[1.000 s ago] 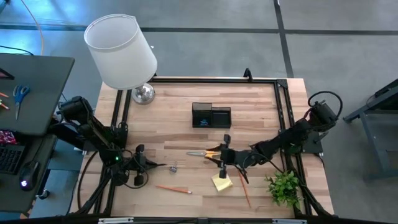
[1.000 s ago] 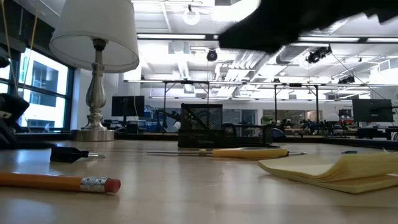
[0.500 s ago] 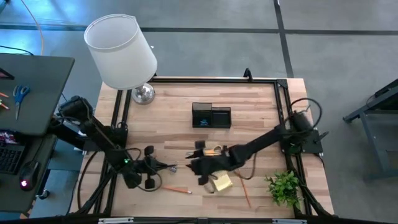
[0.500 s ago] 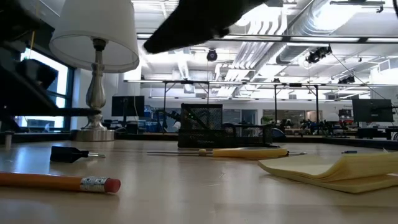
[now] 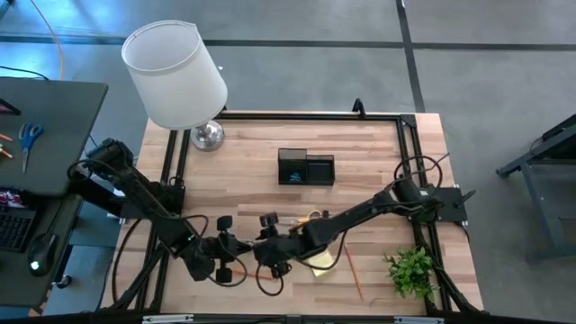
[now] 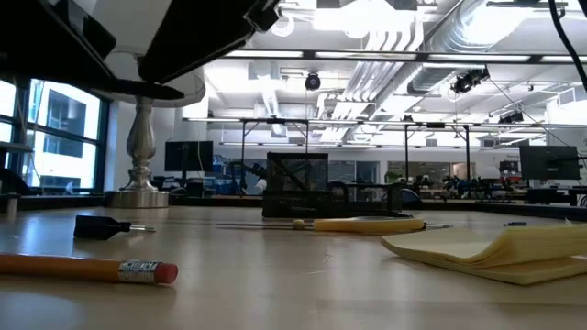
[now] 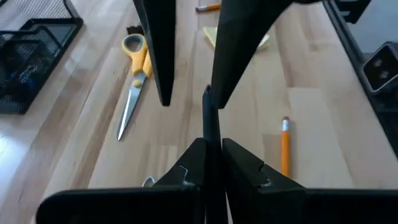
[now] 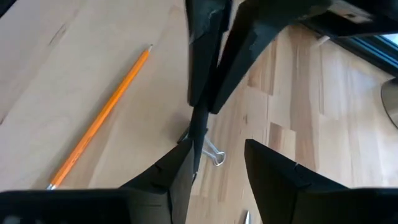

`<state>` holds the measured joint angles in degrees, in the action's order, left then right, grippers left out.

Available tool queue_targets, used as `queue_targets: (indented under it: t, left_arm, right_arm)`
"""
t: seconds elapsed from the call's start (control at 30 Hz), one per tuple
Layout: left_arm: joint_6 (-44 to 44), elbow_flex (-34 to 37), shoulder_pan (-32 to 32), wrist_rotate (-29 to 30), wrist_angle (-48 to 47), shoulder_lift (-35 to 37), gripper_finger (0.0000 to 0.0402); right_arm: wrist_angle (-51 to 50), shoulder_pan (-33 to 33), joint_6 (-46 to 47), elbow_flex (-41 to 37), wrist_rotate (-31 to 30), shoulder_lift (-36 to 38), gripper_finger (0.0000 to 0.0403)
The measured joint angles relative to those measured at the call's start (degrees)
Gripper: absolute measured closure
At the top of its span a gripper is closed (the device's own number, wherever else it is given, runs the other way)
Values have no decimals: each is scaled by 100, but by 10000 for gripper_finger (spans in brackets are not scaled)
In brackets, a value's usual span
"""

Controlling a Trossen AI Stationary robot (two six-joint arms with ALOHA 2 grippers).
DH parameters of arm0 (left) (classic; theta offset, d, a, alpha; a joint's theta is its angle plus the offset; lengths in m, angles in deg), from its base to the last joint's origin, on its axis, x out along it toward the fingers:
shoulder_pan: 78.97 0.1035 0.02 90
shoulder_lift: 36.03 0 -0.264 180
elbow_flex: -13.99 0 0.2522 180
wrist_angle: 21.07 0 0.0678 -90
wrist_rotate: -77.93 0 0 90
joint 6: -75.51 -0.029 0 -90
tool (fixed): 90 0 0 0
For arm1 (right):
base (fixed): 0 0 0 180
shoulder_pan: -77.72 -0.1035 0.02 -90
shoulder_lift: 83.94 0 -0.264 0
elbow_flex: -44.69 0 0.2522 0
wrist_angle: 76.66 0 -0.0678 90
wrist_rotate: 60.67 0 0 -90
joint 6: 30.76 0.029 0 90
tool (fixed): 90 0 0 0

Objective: Pick and place office supplies into organizer
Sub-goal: Put the black pen into the black desk organizer

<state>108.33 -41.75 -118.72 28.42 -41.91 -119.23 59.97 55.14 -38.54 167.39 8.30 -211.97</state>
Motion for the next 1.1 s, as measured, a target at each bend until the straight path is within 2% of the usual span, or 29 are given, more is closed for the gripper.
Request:
queue_targets:
  t: [0.1,0.37,0.6,0.7,0.9,1.1]
  left_arm:
    - [12,-99,0,10,-155,0,381]
    - [19,-135,5,175,-165,15,381]
    - [22,-133,2,216,-157,15,381]
    - [24,-133,2,216,-157,15,380]
    - [60,-125,1,258,-162,13,380]
    - [-108,-115,5,463,-78,6,379]
  right_arm:
    - [-111,-54,20,79,-97,-45,263]
    - [-136,-58,302,68,207,-71,263]
    - [-104,-25,277,68,61,-69,269]
    - [-104,-31,175,68,52,-69,294]
    - [-141,1,275,68,8,-60,383]
    - [-265,98,458,69,-101,-39,387]
